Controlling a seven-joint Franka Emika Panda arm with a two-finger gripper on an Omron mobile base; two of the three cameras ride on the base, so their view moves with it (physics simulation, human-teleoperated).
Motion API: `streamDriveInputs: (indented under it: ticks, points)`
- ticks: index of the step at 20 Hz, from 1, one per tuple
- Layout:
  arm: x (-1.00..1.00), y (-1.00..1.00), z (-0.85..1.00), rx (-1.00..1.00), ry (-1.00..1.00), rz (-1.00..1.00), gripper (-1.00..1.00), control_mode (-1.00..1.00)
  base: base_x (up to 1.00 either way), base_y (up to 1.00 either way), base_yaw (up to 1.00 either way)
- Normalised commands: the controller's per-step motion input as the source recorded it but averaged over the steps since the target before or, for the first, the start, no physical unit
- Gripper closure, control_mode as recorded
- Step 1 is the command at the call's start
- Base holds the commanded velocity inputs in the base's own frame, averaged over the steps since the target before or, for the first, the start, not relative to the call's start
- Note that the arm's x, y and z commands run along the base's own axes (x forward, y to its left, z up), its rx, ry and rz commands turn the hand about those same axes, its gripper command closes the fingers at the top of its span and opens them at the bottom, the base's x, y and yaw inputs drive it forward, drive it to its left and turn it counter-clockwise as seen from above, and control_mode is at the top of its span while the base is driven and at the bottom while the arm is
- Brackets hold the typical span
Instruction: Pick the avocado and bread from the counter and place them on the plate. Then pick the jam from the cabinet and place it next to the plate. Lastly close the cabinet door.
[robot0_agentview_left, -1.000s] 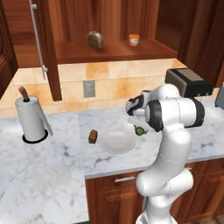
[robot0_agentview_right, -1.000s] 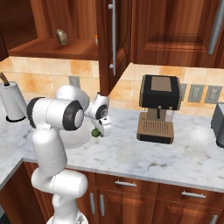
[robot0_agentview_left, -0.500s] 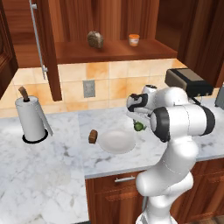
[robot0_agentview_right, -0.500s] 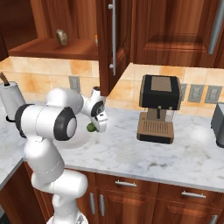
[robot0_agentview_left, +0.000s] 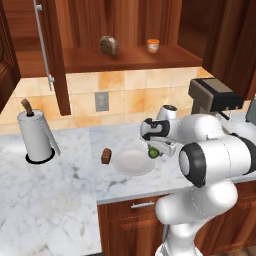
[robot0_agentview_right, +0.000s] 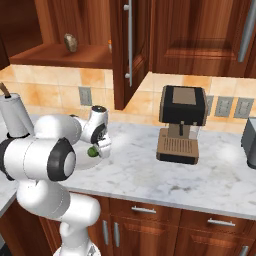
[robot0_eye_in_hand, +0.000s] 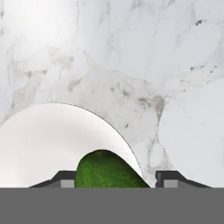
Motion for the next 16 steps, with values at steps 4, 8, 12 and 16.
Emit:
streamDriveInputs:
  ticks: [4, 8, 12, 16]
  points:
    - [-0.01, 0.59, 0.0, -0.1, 0.0, -0.01, 1.0, -1.0, 0.0, 0.0, 0.0]
    - [0.0, 0.56, -0.01, -0.13, 0.0, -0.01, 1.0, -1.0, 0.0, 0.0, 0.0]
    - [0.0, 0.28, -0.17, -0.09, 0.0, 0.0, 1.0, -1.0, 0.0, 0.0, 0.0]
    - [0.0, 0.11, -0.25, -0.07, 0.0, 0.0, 1.0, -1.0, 0.0, 0.0, 0.0]
